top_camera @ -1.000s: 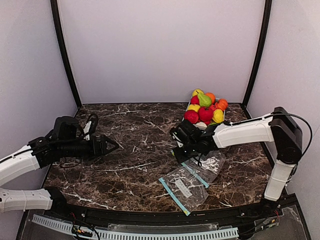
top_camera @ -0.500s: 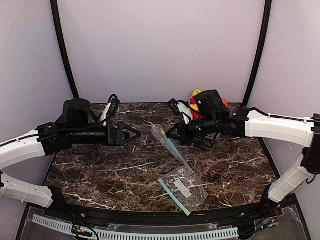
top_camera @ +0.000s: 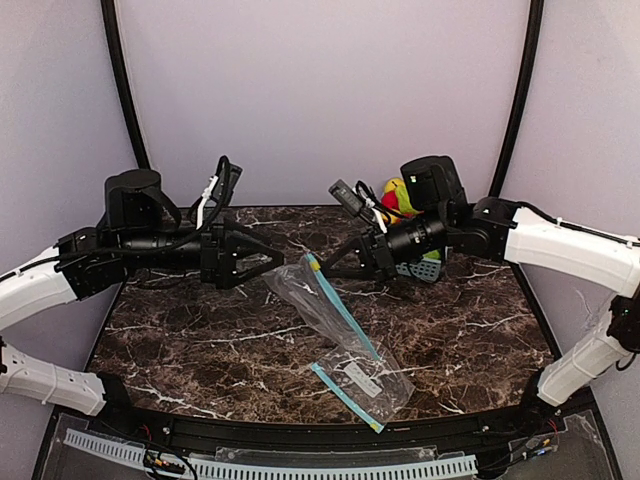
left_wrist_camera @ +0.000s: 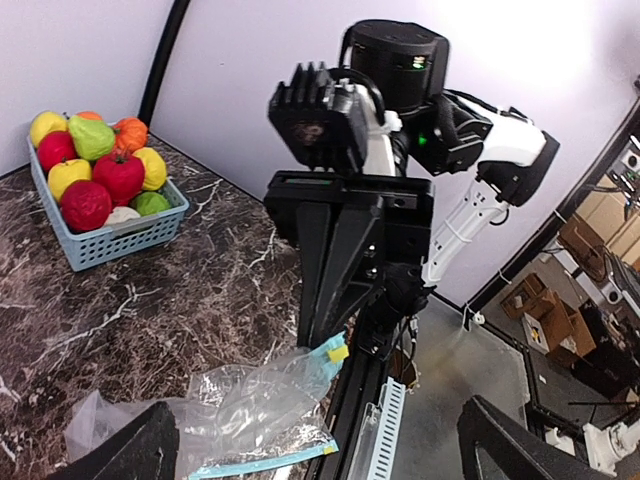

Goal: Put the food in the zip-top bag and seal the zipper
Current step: Pick up the zipper food storage bag from the center of the board, then pass from the right arm to the left

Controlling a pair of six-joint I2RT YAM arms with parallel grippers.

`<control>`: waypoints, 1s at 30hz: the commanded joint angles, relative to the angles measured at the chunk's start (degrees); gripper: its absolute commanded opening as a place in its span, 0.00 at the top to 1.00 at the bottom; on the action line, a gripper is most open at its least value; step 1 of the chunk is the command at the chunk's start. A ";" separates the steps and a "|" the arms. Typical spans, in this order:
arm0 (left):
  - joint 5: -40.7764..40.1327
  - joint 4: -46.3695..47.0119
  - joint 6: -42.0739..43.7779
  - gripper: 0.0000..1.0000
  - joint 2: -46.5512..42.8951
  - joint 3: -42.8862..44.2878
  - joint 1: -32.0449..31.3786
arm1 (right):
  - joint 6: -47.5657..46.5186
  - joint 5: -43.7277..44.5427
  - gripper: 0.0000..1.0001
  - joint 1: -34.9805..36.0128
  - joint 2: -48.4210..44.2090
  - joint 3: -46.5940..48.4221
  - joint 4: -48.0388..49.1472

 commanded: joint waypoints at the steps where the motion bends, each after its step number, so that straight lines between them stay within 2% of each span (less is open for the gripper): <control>1: 4.15 -1.01 6.37 0.02 2.59 3.30 -2.08 | 1.73 -9.17 1.00 0.28 -0.31 1.12 0.05; 3: 5.91 -1.01 7.26 0.07 4.36 4.45 -2.82 | 2.04 -9.96 1.00 0.33 -0.13 1.00 -0.05; 4: 6.98 -1.16 7.50 0.15 4.96 5.01 -3.14 | 2.14 -10.23 1.00 0.33 -0.08 0.92 -0.14; 9: 9.43 -1.47 8.33 0.43 8.12 6.02 -4.56 | 2.20 -10.75 1.00 0.33 -0.42 0.75 -0.28; 13: 9.59 -1.43 8.42 0.58 8.24 5.63 -4.76 | 2.07 -11.29 1.00 0.33 -0.70 0.81 -0.25; 21: 10.78 -0.94 7.99 0.79 8.68 5.53 -4.77 | 1.80 -11.33 1.00 0.33 -0.40 1.04 -0.16; 24: 11.81 -0.29 7.48 0.83 9.07 5.51 -4.75 | 1.88 -11.26 1.00 0.33 -0.26 0.92 0.00; 28: 12.28 0.68 6.80 0.98 9.45 5.51 -4.73 | 1.98 -10.31 1.00 0.28 -0.54 0.52 0.26; 30: 12.00 1.34 6.32 0.99 9.45 5.36 -4.71 | 2.05 -9.49 1.00 0.25 -0.96 0.24 0.38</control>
